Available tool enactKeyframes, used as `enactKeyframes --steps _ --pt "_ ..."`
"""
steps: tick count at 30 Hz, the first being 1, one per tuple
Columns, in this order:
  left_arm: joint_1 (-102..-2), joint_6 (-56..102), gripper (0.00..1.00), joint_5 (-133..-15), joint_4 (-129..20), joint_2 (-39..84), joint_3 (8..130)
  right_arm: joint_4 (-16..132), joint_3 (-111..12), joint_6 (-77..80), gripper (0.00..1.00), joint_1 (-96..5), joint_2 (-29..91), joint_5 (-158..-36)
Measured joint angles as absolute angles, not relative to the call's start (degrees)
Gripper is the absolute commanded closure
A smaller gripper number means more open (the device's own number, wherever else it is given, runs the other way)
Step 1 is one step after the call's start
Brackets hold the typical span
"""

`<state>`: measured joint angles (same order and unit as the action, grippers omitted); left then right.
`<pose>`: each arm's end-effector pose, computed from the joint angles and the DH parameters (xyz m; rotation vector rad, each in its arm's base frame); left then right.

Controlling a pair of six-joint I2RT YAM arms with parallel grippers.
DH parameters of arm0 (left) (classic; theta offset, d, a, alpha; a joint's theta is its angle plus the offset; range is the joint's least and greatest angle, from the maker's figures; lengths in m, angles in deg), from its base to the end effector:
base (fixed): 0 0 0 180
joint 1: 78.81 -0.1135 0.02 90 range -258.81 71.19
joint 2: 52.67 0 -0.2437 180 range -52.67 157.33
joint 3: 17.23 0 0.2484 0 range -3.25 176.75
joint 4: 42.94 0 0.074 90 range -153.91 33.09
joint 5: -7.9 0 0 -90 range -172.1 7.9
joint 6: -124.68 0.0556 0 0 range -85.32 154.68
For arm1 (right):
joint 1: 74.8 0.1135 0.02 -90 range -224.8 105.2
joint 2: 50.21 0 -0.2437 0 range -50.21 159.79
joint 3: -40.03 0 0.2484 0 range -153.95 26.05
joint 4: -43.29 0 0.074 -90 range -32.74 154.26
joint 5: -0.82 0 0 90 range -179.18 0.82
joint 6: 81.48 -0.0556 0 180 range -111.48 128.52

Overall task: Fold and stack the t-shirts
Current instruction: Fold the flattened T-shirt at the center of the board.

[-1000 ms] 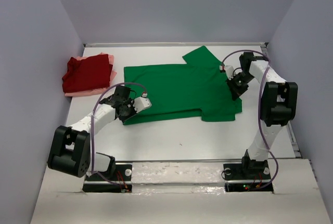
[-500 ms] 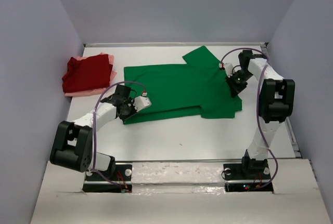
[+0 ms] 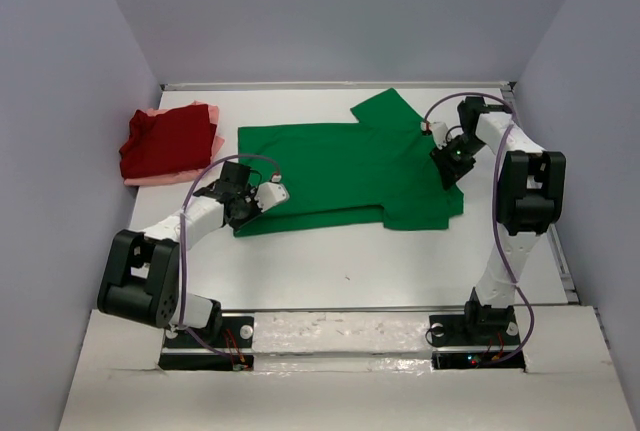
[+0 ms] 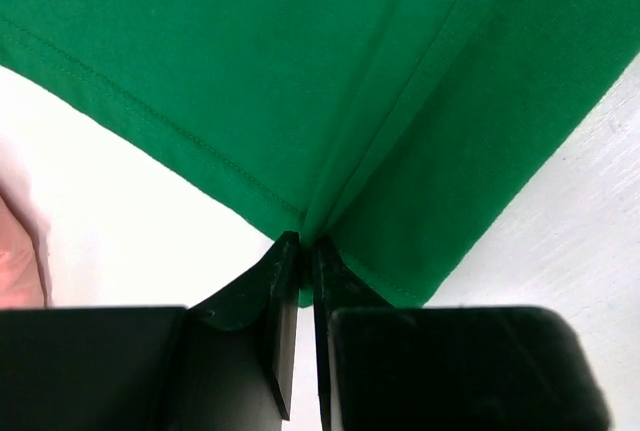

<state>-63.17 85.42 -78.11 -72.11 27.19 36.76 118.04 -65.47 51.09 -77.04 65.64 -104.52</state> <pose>0.2636 -0.0778 0.1389 1.4110 2.1063 0.1565 0.3818 -0.0002 0.1610 -1.0308 2.7578 0.3185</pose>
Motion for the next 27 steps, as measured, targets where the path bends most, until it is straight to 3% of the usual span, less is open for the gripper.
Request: enactKeyframes --steps 8,27 --pt "-63.2 84.7 0.73 -80.0 -72.0 23.6 36.8 117.6 -65.5 51.0 0.54 -77.0 64.8 -103.9" --pt "-63.2 79.8 0.68 -84.3 -67.8 21.9 36.9 109.2 -62.2 50.6 0.5 -77.0 42.8 -102.6"
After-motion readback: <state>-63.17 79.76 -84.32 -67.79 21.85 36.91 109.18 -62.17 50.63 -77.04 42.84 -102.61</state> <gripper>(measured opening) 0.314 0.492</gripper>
